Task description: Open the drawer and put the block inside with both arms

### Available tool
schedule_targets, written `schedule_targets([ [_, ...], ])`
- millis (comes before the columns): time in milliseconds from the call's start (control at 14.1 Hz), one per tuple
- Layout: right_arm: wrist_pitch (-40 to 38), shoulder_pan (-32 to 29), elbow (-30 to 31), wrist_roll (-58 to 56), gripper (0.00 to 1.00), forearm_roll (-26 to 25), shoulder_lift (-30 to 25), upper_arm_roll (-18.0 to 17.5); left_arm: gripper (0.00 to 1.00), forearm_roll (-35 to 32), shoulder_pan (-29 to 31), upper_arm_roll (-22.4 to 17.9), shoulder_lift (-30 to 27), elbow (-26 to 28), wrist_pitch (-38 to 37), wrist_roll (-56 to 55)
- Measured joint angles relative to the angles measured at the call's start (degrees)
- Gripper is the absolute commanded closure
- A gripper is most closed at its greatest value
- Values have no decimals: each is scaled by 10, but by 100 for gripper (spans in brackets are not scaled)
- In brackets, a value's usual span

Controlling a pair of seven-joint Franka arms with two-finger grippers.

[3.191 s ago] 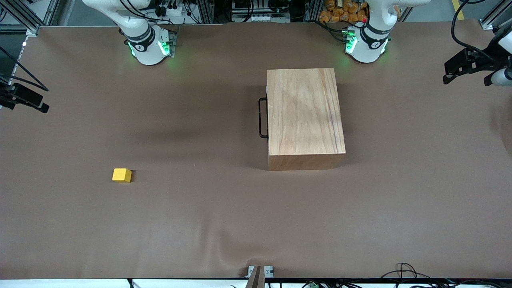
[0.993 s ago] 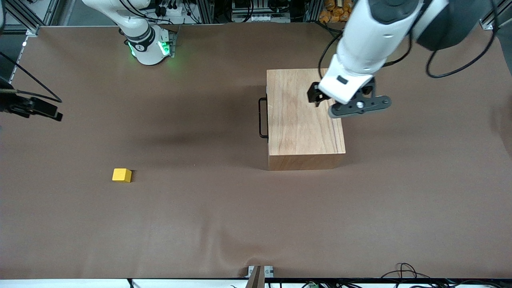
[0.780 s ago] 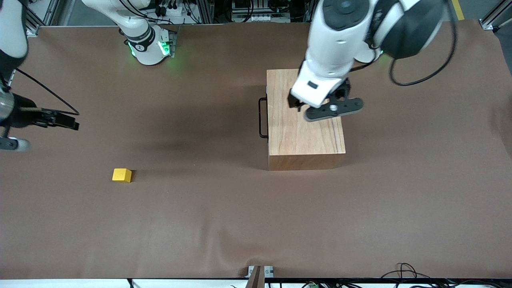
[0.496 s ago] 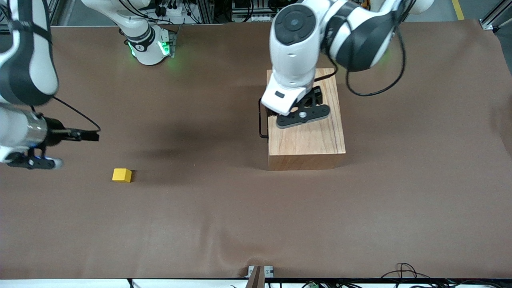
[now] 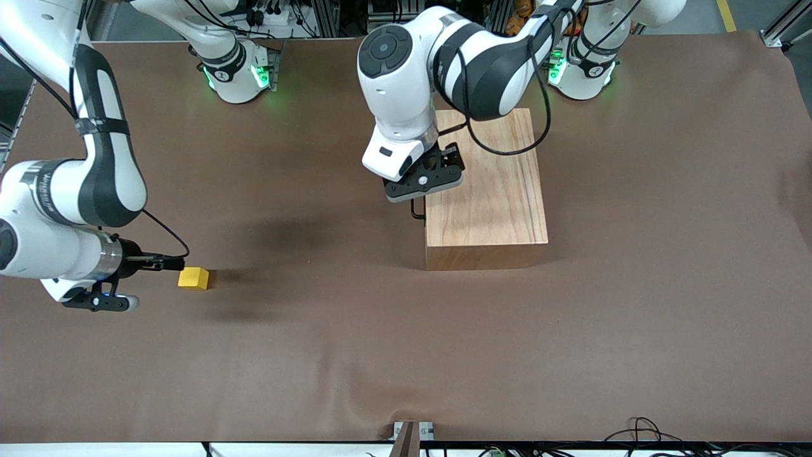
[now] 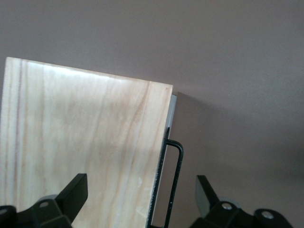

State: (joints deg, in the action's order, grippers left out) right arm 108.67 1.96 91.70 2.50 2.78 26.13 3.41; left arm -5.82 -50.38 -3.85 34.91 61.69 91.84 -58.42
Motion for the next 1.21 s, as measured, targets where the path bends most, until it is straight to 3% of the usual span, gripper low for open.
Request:
schedule_targets([
  [496, 44, 0, 44, 0, 0, 0, -5, 2, 0, 0, -44, -8, 28, -1, 16, -30],
  [780, 141, 0, 115, 0, 0, 0, -21, 2, 0, 0, -94, -48, 47, -2, 17, -30],
  [1206, 225, 0, 179, -19, 0, -1, -30, 2, 0, -1, -115, -53, 94, -13, 51, -30],
])
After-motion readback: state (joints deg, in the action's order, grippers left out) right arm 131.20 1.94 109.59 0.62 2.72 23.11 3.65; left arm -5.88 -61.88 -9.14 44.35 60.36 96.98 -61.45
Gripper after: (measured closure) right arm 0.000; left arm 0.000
